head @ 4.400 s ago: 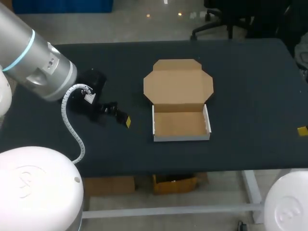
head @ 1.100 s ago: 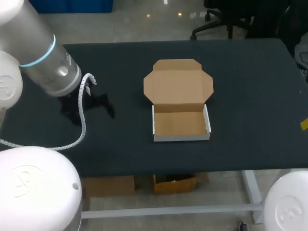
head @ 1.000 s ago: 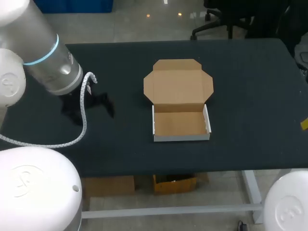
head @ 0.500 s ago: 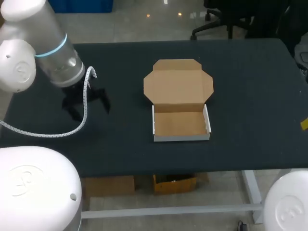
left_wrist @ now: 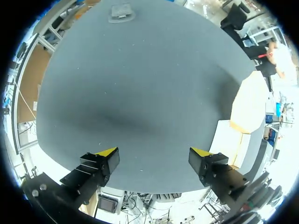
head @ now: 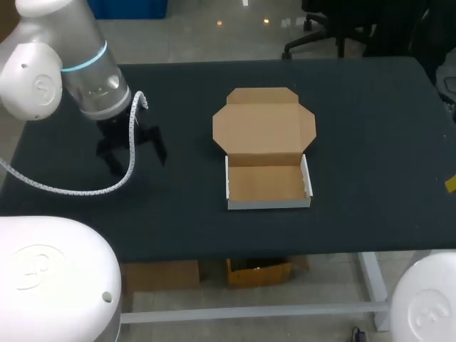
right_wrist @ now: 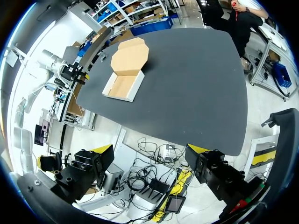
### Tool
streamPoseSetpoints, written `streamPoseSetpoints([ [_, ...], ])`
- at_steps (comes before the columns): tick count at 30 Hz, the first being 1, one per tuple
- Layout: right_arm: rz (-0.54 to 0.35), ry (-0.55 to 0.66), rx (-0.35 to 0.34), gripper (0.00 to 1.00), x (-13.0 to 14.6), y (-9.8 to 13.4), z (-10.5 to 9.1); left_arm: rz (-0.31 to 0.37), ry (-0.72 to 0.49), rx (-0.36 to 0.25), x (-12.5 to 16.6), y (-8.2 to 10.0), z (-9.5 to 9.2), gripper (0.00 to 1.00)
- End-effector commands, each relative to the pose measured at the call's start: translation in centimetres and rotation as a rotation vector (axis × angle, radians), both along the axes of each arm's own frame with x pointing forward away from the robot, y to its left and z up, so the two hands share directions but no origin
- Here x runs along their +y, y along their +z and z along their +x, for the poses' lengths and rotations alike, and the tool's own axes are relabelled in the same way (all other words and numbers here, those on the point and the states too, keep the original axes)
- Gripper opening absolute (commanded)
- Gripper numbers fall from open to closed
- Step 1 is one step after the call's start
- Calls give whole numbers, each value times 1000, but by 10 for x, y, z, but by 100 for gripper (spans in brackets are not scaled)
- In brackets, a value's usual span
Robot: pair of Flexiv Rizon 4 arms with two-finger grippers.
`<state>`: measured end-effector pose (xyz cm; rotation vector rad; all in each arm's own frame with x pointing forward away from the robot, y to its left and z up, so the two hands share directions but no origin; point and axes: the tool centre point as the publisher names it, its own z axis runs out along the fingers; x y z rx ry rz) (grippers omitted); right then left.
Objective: Assemble the packaging by folding the flat box into shape, placing the metal phone stand inside, and closing the box properly
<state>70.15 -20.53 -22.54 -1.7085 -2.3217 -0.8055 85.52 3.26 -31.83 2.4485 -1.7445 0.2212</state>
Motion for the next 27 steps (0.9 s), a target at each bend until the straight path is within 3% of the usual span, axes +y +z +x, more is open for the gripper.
streamPoseSetpoints([
  [1,-1,0,1,100,0,2,-2,4,0,2,0,1,0,100],
  [6,-1,0,1,100,0,2,-2,4,0,2,0,1,0,100],
  [14,-1,0,1,100,0,2,-2,55,28,-17,5,-8,19,100],
  [27,-1,0,1,100,0,2,-2,99,132,-75,25,-33,65,100],
])
